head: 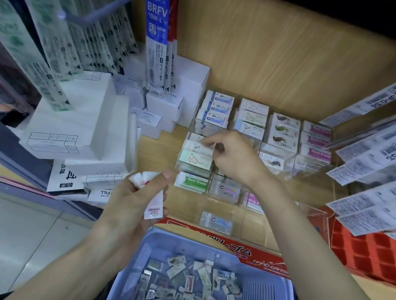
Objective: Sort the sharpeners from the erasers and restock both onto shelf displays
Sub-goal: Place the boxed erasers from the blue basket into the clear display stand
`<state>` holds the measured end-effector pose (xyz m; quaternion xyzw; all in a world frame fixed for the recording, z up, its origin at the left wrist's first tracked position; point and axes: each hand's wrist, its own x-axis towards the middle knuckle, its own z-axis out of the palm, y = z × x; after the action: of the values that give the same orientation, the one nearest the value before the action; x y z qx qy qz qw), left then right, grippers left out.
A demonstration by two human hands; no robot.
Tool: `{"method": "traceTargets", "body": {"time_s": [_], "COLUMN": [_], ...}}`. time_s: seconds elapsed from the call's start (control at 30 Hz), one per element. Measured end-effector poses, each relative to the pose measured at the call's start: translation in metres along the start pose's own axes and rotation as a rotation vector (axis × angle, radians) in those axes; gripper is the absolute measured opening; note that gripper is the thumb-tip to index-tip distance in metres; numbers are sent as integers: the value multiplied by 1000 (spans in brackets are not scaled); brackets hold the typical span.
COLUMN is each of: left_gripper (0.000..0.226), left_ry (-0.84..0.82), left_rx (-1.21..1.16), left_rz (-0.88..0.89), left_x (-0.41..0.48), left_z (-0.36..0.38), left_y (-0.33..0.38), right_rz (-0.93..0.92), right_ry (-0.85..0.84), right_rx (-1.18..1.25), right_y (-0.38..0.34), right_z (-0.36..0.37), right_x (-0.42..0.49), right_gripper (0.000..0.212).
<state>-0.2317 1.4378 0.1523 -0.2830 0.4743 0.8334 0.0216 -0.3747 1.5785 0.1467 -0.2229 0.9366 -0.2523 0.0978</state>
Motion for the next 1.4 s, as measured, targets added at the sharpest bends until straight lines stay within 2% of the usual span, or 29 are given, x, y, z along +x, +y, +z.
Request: {"method": "traceTargets", "body": {"time_s": [0.13, 0.23, 0.33, 0.4, 0.5, 0.63, 0.8, 1.07, 1.23, 1.3, 1.4], "left_gripper": [16, 17, 45, 56, 43, 33, 27, 14, 12, 14, 10], "left_ry": [-12, -33, -134, -216, -317, -425, -353, -321, -385, -372, -318], "left_rx": [-59, -168, -258, -304, -323, -277, -152, 41, 76, 111, 183], "left_rz": [-24, -85, -165, -228, -246, -195, -156, -85, -65, -73, -50], "left_x": [-4, -9, -13, -17, -26, -33, -32, -31, -35, -35, -33], "left_z": [4, 11, 18, 23, 33, 41, 48, 50, 51, 49, 45], "left_y": [2, 3, 1, -5, -13, -23, -28, -38, -38, -39, -40], "right_rz": [21, -15, -55, -13, 67, 88, 205, 277, 284, 319, 397], "right_ry": [4, 112, 146, 110, 160, 328, 388, 429, 431, 411, 277], "right_rx": [72, 235, 518, 558, 465, 361, 697, 901, 994, 1046, 1197], "right_y": [-7, -25, -52, -63, -63, -52, -36, -18, -8, -1, 3], "right_z": [-10, -18, -15, -7, 9, 11, -9, -17, -18, -16, -10], "right_x": [-12, -49, -109, -140, -159, -164, -169, -178, -184, -186, -187], "right_gripper": [52, 44, 20, 21, 34, 24, 19, 21, 21, 22, 22]}}
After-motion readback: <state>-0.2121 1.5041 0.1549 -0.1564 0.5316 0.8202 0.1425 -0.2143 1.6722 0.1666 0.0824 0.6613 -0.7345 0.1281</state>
